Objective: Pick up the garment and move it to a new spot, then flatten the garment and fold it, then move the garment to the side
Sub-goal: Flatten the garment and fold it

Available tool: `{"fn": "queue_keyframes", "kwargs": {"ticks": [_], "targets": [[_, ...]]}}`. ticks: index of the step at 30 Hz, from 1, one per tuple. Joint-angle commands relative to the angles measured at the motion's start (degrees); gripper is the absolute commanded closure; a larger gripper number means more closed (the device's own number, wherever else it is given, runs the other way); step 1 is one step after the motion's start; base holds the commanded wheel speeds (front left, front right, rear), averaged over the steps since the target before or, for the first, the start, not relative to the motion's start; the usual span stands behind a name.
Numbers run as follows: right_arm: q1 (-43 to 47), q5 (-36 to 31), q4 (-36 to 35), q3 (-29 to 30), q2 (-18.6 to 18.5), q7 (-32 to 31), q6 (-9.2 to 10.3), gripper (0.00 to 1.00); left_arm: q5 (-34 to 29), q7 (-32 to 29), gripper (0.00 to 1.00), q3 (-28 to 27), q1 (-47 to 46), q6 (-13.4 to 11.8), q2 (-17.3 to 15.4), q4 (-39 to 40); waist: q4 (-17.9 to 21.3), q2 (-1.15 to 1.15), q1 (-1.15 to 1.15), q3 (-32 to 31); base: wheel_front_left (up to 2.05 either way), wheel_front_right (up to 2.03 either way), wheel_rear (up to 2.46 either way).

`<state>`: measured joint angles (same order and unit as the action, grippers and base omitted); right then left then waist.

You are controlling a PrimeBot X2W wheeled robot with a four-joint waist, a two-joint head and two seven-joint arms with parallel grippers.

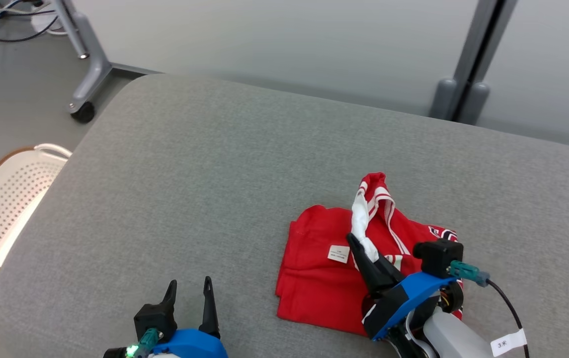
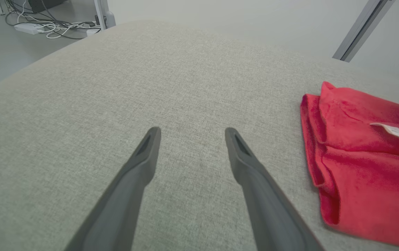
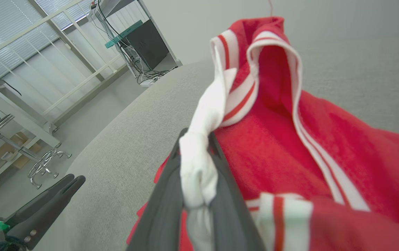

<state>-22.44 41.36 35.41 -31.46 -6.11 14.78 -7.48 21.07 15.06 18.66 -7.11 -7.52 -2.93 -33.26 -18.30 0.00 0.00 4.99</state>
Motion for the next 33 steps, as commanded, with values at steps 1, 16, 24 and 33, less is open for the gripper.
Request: {"fn": "queue_keyframes", "kwargs": {"ticks": [1,16,24,33], "targets": [[-1.0,-0.1,0.6,-0.6,0.2,0.2,-0.03,1.0,0.3,0.1,0.0,0.2,0.1,0.1,0.1,0.1,-2.5,0.0,0.0,1.6,0.0,0.0,0.0],[-1.8,-1.3,-1.5,4.4,1.5,0.4,-0.03,0.0,-0.2,0.1,0.0,0.2,-0.5,-0.8,0.0,1.5,0.0,0.0,0.0,0.4,0.0,0.0,0.0],[3.5,-11.6,-5.8,19.6,0.4,0.5,-0.03,0.0,-1.7,0.1,0.0,-1.7,-0.8,-1.6,0.0,4.2,8.0,0.0,0.0,-1.0,0.0,0.0,0.0],[9.5,-23.5,-8.0,28.8,2.0,0.5,-0.03,0.0,-4.7,0.1,0.0,-5.1,1.1,-2.8,0.0,5.6,14.5,0.0,0.0,-2.3,0.0,0.0,0.0]]}}
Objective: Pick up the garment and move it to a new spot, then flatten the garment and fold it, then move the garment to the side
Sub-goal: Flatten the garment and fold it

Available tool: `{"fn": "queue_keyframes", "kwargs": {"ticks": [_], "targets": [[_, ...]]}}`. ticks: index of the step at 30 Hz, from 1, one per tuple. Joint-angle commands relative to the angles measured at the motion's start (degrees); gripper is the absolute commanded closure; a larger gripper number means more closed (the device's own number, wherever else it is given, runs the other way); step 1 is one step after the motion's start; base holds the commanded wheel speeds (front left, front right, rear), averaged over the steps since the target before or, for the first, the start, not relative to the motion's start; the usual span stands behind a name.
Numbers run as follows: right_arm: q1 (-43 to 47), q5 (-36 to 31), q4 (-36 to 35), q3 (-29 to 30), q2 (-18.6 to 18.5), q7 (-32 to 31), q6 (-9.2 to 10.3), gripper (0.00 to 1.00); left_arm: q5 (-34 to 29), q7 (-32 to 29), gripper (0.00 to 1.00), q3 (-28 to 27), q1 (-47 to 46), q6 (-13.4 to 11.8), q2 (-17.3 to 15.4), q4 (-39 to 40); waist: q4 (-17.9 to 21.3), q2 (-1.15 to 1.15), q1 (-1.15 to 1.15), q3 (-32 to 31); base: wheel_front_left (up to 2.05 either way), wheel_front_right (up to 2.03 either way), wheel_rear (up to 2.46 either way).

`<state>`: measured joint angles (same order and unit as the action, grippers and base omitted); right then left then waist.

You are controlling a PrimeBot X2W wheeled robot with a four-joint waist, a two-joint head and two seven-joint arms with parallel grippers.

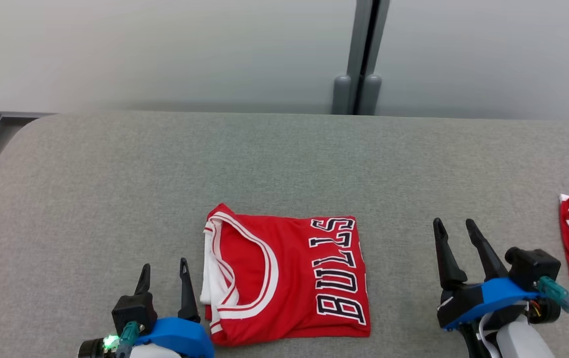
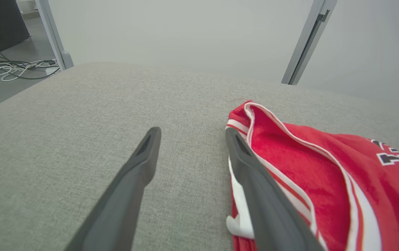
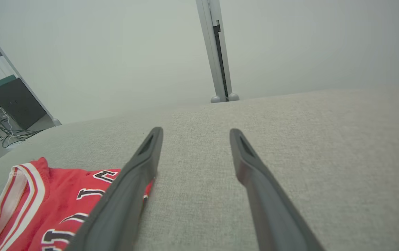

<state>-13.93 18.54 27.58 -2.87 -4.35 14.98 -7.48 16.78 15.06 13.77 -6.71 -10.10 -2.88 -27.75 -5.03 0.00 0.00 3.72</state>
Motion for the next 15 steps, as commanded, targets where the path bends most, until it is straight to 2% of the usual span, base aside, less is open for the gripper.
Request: {"fn": "queue_keyframes", "kwargs": {"ticks": [1,8,15], "targets": [[1.7,-1.6,-0.2,0.3,0.4,0.3,-0.03,0.0,-0.6,0.1,0.0,-0.7,1.0,-0.2,0.0,0.0,1.8,0.0,0.0,-1.2,0.0,0.0,0.0],[5.5,-4.8,-0.5,2.0,1.3,0.3,-0.02,0.0,-2.9,0.1,0.0,-2.7,3.3,0.2,0.0,0.1,3.9,0.0,0.0,-2.7,0.0,0.0,0.0],[6.8,-4.8,-0.1,1.2,1.5,0.3,-0.03,0.0,-3.7,0.1,0.0,-3.2,4.2,0.8,0.0,-0.2,4.0,0.0,0.0,-3.0,0.0,0.0,0.0]]}}
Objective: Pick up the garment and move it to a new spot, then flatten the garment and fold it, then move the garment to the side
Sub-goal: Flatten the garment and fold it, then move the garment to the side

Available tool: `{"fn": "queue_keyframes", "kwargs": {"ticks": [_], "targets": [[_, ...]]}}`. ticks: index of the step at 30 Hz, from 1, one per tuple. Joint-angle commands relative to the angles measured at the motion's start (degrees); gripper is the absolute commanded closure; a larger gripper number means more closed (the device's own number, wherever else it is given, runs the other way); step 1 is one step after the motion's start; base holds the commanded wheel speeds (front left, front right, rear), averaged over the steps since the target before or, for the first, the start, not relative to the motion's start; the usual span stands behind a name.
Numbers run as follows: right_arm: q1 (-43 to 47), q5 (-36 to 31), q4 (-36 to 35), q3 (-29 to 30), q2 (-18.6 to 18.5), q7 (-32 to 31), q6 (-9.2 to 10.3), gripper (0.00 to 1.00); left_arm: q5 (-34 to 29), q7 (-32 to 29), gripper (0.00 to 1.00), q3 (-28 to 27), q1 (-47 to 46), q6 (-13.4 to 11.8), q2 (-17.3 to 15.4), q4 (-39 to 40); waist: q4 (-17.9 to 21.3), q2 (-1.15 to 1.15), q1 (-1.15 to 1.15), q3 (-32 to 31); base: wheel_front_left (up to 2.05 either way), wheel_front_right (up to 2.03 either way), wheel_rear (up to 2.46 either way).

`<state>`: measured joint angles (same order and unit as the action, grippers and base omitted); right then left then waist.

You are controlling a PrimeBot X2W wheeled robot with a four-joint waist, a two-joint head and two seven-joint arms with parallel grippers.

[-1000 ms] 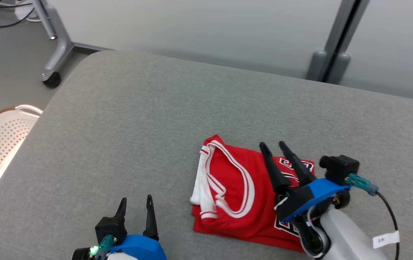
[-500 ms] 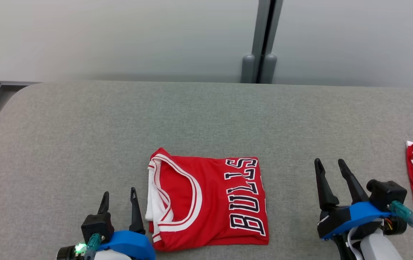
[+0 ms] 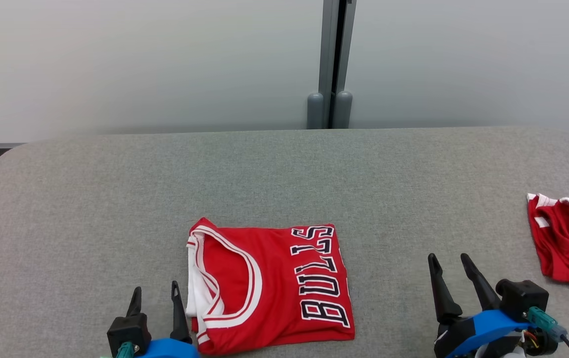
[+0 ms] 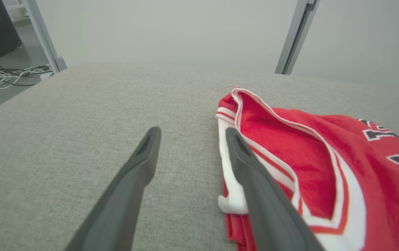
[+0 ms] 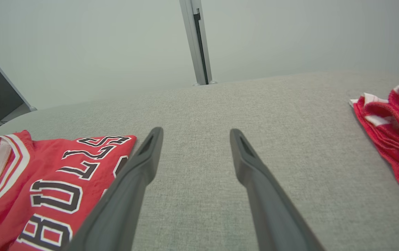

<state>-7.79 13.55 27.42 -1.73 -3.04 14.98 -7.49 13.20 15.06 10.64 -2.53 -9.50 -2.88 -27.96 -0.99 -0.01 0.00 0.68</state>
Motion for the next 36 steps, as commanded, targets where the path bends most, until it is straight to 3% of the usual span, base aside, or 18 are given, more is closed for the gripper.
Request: {"fn": "queue_keyframes", "kwargs": {"ticks": [1,7,11,16,23,24,25,26,27,32,36], "targets": [[0.8,0.5,0.1,-0.2,0.1,0.3,-0.01,0.0,0.0,0.1,0.0,0.0,0.0,0.2,0.0,0.0,-0.2,0.01,0.0,0.0,0.0,0.0,0.0],[0.0,2.2,0.9,-1.8,0.1,0.3,-0.02,0.0,0.3,0.1,0.0,0.7,-1.1,0.5,0.0,0.4,-1.6,0.01,0.0,1.2,0.0,0.0,0.0],[-2.8,5.2,3.9,-6.1,0.1,0.3,-0.02,0.0,0.9,0.1,0.0,2.6,-2.2,0.7,0.0,0.8,-4.1,0.01,0.0,3.3,0.0,0.0,0.0],[-7.2,8.9,9.0,-10.6,0.0,0.3,-0.02,0.0,1.2,0.1,0.0,4.7,-3.7,0.5,0.0,1.0,-8.8,0.01,0.0,5.5,0.0,0.0,0.0],[-11.7,12.7,20.0,-12.5,0.0,-0.3,-0.01,0.0,1.0,0.1,0.0,4.7,-3.6,0.5,0.0,1.7,-13.2,0.01,0.0,7.3,0.0,0.0,0.0],[-12.2,14.1,21.2,-13.0,0.0,-0.5,-0.02,0.14,1.0,0.1,0.0,4.6,-3.5,0.5,0.0,1.8,-13.4,0.01,0.0,7.4,0.0,0.0,0.0],[-12.2,15.1,22.2,-13.9,0.1,-0.8,-0.02,0.75,1.1,0.1,0.0,4.5,-3.5,0.5,0.0,2.0,-13.4,0.01,0.0,7.5,0.0,0.0,0.0],[-12.2,15.8,23.1,-14.9,0.3,-0.7,-0.02,0.92,1.2,0.1,0.0,4.5,-3.5,0.5,0.0,2.1,-13.4,0.01,0.0,7.6,0.0,0.0,0.0],[-12.3,16.3,23.8,-15.7,0.3,-0.6,-0.03,1.0,1.2,0.1,0.0,4.5,-3.5,0.6,0.0,2.3,-13.2,0.01,0.0,7.5,0.0,0.0,0.0],[-15.0,16.3,22.3,-16.5,-0.5,0.1,-0.01,1.0,1.4,0.1,0.0,5.2,-3.5,1.0,0.0,2.8,-9.9,0.01,0.0,6.4,0.0,0.0,0.0],[-16.1,14.7,16.3,-15.8,-1.4,0.2,0.0,1.0,1.6,0.1,0.0,6.1,-3.9,1.7,0.0,3.0,-4.3,0.01,0.0,4.9,0.0,0.0,0.0]]}}
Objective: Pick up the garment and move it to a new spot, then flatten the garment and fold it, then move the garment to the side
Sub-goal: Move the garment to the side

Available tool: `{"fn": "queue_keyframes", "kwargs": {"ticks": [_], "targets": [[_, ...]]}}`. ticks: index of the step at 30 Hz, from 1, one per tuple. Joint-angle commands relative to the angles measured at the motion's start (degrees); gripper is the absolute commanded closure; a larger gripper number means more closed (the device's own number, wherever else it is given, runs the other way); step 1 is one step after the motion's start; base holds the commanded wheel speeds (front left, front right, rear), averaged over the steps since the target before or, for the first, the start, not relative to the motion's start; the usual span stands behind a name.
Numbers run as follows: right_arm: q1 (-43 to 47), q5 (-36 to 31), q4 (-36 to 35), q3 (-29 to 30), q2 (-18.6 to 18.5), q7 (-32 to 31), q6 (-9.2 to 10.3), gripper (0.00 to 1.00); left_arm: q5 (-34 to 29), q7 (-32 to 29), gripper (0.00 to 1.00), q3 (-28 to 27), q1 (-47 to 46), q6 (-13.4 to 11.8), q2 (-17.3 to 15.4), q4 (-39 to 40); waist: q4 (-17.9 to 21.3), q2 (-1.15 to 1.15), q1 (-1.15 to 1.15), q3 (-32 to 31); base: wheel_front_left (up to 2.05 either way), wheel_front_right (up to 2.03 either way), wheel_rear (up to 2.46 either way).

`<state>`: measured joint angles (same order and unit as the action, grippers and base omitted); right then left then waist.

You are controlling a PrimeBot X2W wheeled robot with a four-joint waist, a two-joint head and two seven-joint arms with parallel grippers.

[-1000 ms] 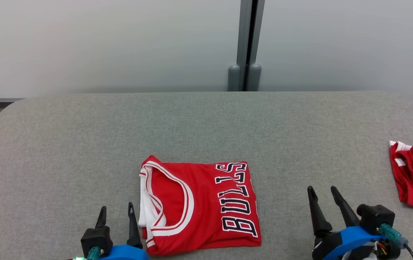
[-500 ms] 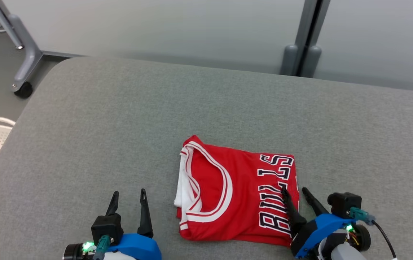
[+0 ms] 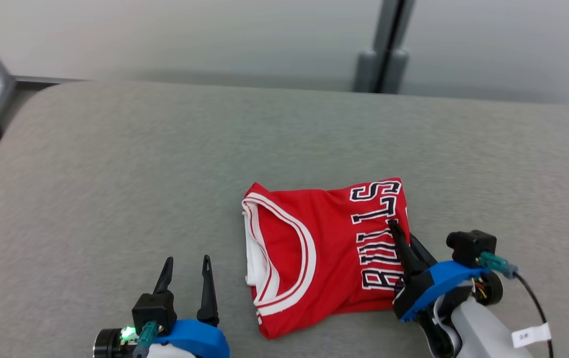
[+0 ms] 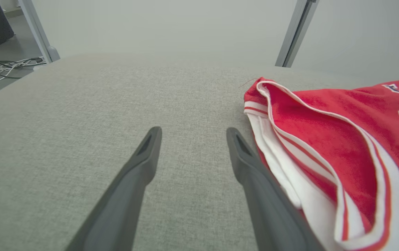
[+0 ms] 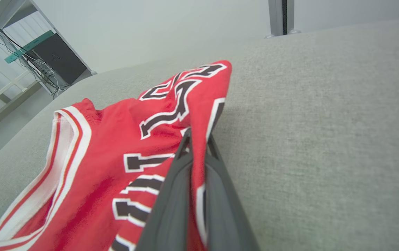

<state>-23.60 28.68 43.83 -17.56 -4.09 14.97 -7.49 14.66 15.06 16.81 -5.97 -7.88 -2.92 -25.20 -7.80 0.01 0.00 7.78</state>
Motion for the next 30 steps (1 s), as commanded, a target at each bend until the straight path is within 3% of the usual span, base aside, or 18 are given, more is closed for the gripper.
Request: {"fn": "queue_keyframes", "kwargs": {"ticks": [1,10,18,21,30], "targets": [[-0.3,-0.4,-1.4,0.4,-0.6,0.3,-0.01,1.0,0.4,0.1,0.0,0.6,-0.6,0.4,0.0,0.1,4.1,-0.01,0.0,-2.6,0.0,0.0,0.0],[-0.5,0.3,-7.2,-3.3,-0.5,0.3,-0.01,1.0,2.6,0.1,0.0,1.7,-1.1,-0.3,0.0,0.1,22.7,-0.01,0.0,-4.5,0.0,0.0,0.0],[0.2,1.7,-8.8,-5.5,-1.1,0.3,-0.01,1.0,2.6,0.1,0.0,1.8,-2.6,-0.4,0.0,-1.0,35.6,-0.01,0.0,-2.6,0.0,0.0,0.0],[0.0,2.3,-9.3,-5.4,-1.9,0.3,-0.01,1.0,2.3,0.1,0.0,2.1,-3.8,-0.2,0.0,-1.6,38.0,-0.01,0.0,-1.2,0.0,0.0,0.0],[-5.6,-4.0,-9.2,-4.4,-5.3,0.3,-0.01,1.0,1.1,0.1,0.0,2.8,-6.4,0.1,0.0,-3.9,38.6,-0.01,0.0,2.4,0.0,0.0,0.0]]}}
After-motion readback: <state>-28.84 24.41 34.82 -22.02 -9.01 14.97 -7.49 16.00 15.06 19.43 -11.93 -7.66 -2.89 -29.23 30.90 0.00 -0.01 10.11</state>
